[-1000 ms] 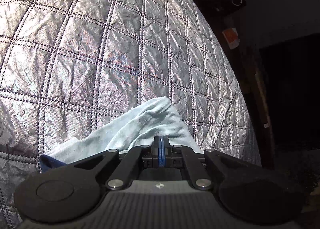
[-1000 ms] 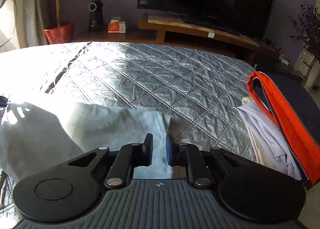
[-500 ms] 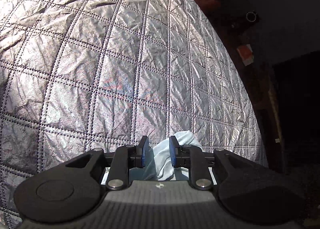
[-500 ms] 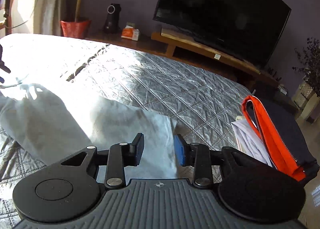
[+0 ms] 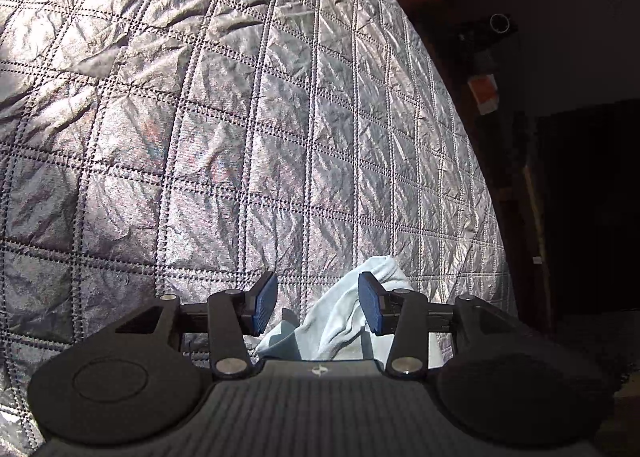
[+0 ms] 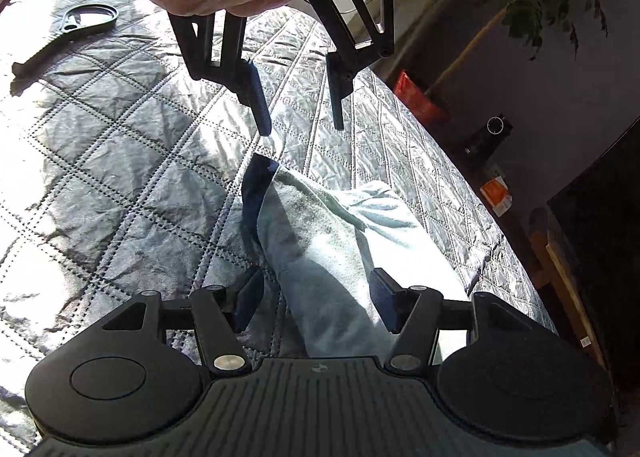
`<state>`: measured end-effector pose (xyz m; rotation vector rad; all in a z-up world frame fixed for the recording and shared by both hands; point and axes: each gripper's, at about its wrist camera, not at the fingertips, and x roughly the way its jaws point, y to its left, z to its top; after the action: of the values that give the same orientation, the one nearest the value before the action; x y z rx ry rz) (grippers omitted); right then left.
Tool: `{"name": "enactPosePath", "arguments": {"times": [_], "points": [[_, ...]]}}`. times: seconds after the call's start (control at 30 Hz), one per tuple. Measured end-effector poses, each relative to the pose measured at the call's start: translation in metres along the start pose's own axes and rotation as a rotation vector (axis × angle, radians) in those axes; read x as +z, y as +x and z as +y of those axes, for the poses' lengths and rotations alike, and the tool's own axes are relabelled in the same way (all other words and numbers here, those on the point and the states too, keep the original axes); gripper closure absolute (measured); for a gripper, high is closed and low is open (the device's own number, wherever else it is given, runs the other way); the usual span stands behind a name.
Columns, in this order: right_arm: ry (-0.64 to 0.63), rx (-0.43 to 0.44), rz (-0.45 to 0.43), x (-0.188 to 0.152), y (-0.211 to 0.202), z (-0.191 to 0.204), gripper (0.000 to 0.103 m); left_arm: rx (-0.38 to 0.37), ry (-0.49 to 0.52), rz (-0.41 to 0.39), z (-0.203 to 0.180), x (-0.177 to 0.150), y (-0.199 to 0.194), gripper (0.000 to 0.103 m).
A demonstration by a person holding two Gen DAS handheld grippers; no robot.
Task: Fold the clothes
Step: 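Grasp the folded shirt edge with the left gripper while the right gripper grips beside it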
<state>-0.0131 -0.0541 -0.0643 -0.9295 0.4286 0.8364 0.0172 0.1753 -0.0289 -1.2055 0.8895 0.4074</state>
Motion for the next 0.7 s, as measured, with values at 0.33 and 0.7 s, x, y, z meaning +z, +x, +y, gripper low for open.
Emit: {"name": "enactPosePath", "arguments": {"times": [0.33,0.7], "points": [[0.091,0.015,0.008,0.008,0.005,-0.023,0.089,-0.033,0.021,0.12,0.005,-0.023,0.0,0.053],[0.225,0.081,-0.043,0.005,-0.01,-0.041,0.089,-0.097,-0.091,0.148,-0.002,-0.048,0.029,0.048]]}}
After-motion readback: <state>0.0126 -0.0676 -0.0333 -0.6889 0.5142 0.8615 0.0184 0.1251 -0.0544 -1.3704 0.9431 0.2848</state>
